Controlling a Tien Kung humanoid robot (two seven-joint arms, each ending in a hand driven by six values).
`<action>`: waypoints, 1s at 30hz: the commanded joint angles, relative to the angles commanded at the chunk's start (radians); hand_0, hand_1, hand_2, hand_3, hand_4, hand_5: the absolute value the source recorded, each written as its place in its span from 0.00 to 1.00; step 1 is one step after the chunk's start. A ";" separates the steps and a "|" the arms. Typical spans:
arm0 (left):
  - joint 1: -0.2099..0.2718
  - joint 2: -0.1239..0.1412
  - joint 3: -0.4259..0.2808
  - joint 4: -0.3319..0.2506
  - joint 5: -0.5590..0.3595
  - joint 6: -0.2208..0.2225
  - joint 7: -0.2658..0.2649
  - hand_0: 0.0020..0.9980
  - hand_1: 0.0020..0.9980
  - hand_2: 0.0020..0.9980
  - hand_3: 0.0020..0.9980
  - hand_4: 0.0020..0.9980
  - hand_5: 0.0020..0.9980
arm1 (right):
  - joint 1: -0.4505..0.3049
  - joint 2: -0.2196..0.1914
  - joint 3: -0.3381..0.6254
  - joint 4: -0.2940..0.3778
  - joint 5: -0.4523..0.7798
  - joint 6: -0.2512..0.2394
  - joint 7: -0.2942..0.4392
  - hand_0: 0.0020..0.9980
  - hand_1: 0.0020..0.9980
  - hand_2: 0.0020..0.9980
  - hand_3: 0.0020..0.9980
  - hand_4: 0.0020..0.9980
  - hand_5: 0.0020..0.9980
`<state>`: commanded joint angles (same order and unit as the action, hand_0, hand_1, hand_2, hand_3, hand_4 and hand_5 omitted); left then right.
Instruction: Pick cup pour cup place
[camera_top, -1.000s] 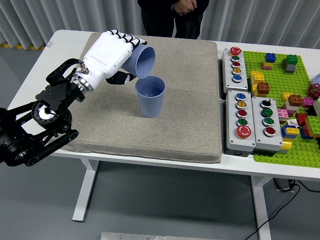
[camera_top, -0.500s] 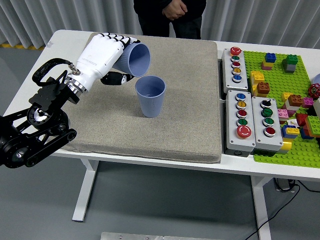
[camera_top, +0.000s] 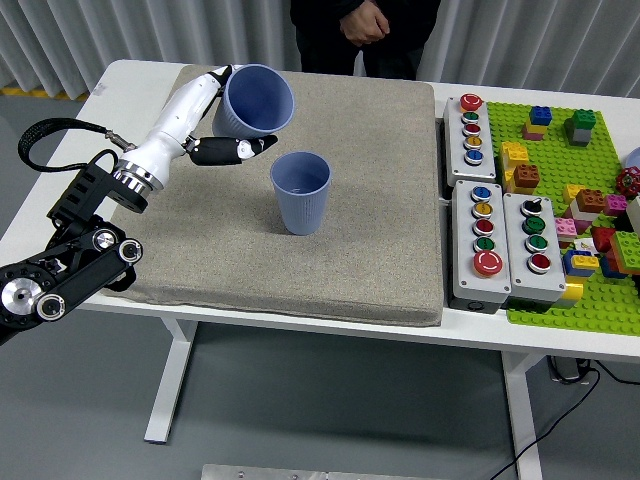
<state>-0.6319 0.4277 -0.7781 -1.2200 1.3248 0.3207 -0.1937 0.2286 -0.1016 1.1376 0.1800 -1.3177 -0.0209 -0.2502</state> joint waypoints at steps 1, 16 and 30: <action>0.004 -0.002 -0.005 0.004 -0.046 0.000 -0.005 0.60 0.58 0.59 0.59 0.65 0.09 | 0.001 0.000 -0.001 0.000 0.001 0.000 0.000 0.68 0.65 0.57 0.58 0.00 0.02; 0.110 -0.089 -0.089 0.093 -0.558 0.147 -0.089 0.62 0.60 0.61 0.62 0.68 0.13 | 0.000 0.006 -0.007 0.000 0.006 -0.003 0.001 0.68 0.65 0.57 0.58 0.00 0.02; 0.200 -0.218 -0.153 0.162 -0.238 0.210 -0.079 0.64 0.65 0.64 0.65 0.67 0.15 | 0.002 0.009 -0.008 0.000 0.006 -0.003 0.001 0.68 0.65 0.57 0.58 0.00 0.02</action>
<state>-0.4321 0.2094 -0.9310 -1.0583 1.0864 0.5307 -0.2723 0.2304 -0.0928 1.1291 0.1800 -1.3115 -0.0240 -0.2493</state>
